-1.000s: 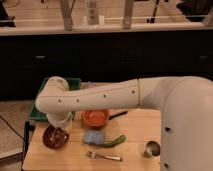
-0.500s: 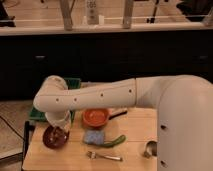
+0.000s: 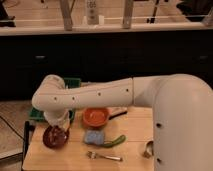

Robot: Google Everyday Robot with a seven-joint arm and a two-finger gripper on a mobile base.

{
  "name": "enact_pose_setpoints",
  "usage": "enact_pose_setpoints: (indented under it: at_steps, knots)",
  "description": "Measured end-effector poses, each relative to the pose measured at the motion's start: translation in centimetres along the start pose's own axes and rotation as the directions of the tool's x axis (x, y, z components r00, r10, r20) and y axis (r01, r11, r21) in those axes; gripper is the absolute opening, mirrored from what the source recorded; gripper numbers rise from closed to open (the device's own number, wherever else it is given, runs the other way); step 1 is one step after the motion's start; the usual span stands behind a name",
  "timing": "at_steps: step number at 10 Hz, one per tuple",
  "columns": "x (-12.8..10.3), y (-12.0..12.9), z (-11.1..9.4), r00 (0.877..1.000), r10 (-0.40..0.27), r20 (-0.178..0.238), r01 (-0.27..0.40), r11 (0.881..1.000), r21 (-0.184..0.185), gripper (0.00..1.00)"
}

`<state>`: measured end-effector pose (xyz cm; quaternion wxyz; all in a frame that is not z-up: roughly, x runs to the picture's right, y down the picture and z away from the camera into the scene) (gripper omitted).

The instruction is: Place grapes in purple bowl

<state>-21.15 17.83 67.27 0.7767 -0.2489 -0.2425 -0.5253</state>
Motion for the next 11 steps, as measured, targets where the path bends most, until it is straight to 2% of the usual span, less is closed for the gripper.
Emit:
enact_pose_setpoints:
  at_steps: [11]
  knots:
    - [0.4,-1.6,0.3,0.999,-0.035,-0.008,0.035,0.999,0.011,0.03]
